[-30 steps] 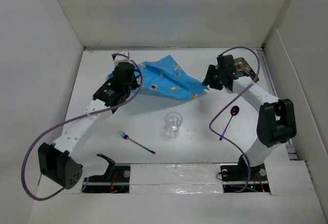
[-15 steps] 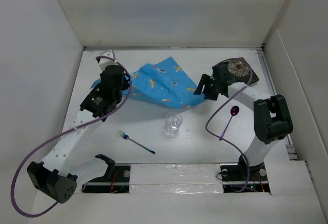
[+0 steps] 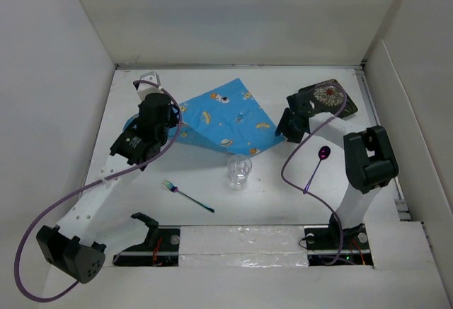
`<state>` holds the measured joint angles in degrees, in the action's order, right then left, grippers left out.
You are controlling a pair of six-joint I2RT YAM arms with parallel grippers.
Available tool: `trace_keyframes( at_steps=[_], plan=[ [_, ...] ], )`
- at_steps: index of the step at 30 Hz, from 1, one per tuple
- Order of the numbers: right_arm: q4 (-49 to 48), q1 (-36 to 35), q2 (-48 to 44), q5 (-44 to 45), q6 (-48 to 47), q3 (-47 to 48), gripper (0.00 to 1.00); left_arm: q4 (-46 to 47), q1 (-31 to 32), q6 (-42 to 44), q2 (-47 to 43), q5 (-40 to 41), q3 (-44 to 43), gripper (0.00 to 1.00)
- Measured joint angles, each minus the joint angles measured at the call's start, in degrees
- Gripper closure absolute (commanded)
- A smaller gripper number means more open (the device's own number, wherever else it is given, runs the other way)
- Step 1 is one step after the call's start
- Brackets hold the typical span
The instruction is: Set the dinner table for one person
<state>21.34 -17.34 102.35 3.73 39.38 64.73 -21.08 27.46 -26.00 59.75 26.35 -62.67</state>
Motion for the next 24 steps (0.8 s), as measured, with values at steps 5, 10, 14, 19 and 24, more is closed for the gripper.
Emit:
trace_keyframes(
  at_steps=[5,10,14,19,24],
  plan=[
    [3.17,-1.60,0.42,2.73,1.07,0.44,0.53,0.61,-0.02,0.17,-1.05,-1.33,0.42,1.00],
    [6.32,-2.14,4.74,2.84,2.32,5.70,0.58,2.38,-0.11,0.26,-2.60,-3.15,1.20,1.00],
    [6.47,-1.36,5.62,1.31,4.70,6.56,0.72,3.98,-0.11,0.26,-4.17,-4.02,2.99,1.00],
    [6.45,0.94,6.10,-1.07,7.69,6.54,1.00,5.29,-0.17,0.66,-5.25,-4.35,4.66,1.00],
    [6.40,0.92,4.83,0.79,8.17,6.56,1.00,7.02,-0.55,1.40,-4.81,-4.04,4.20,1.00]
  ],
)
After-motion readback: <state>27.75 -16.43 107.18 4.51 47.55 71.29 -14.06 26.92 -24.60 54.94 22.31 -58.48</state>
